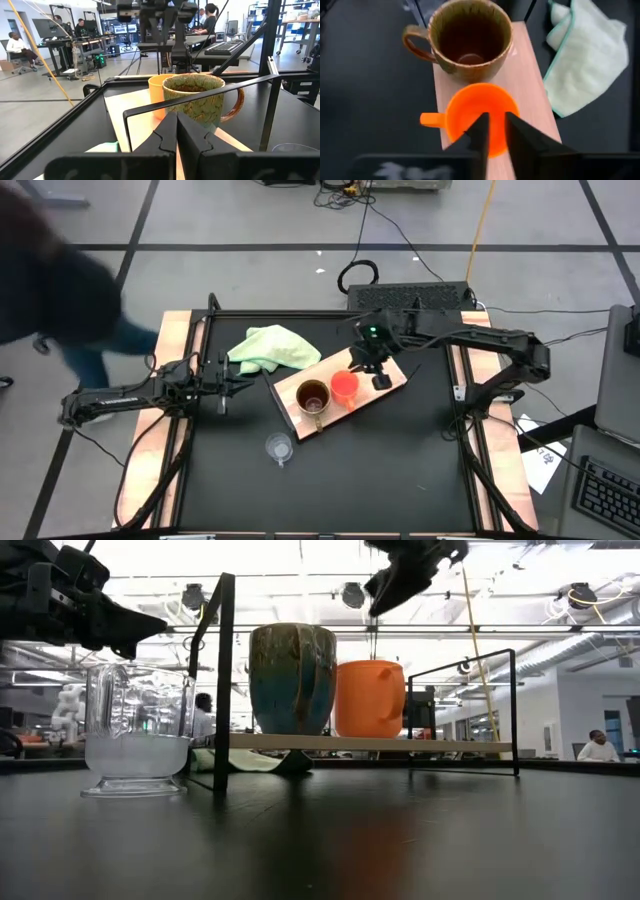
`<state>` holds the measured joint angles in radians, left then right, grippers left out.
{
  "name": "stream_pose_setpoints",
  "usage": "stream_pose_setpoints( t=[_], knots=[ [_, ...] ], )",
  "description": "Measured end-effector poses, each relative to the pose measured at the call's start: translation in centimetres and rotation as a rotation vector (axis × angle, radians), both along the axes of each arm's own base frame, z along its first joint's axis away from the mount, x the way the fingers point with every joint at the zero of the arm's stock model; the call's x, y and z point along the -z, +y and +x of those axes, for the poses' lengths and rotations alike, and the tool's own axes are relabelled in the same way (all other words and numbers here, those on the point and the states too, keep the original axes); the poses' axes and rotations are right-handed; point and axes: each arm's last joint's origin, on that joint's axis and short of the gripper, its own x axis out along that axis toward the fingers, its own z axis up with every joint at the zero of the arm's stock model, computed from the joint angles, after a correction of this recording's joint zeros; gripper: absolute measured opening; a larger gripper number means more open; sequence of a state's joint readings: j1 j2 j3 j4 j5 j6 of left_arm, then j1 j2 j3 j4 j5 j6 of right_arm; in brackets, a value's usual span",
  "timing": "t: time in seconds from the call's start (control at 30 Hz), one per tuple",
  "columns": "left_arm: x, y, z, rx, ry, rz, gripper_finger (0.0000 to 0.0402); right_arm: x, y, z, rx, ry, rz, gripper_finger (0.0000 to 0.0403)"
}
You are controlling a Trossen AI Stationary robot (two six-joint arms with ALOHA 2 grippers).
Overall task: Stack small to large cups/mugs on shelf
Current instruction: Put the transparent mug on the shelf
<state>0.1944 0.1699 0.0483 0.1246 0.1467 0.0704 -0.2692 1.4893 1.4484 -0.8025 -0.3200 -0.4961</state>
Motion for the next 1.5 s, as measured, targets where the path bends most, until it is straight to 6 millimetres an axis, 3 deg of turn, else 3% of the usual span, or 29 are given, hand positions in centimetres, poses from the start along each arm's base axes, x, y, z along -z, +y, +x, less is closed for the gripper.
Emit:
stream_pose_setpoints(
  t=[0.07,0.33,0.67,1.33,1.5],
  knots=[
    [0.0,0.0,0.0,0.000,0.000,0.003,0.0012,-0.3,0.5,-0.8,0.003,-0.035,0.001,0.0010],
    [-0.4,0.0,0.0,0.001,-0.036,0.006,0.0012,0.0,3.7,-4.6,0.023,-0.167,-0.004,0.0001],
    [-0.6,0.0,0.0,0.010,-0.064,0.013,0.0012,3.8,6.6,-9.3,0.045,-0.311,0.098,0.0000],
    [-0.6,0.0,0.0,0.014,-0.061,-0.004,0.0012,11.4,8.9,-13.6,0.035,-0.599,0.340,0.0000],
    [-0.6,-0.5,0.0,0.173,-0.057,-0.066,0.0012,12.5,8.9,-14.2,0.042,-0.677,0.384,0.0000]
  ],
)
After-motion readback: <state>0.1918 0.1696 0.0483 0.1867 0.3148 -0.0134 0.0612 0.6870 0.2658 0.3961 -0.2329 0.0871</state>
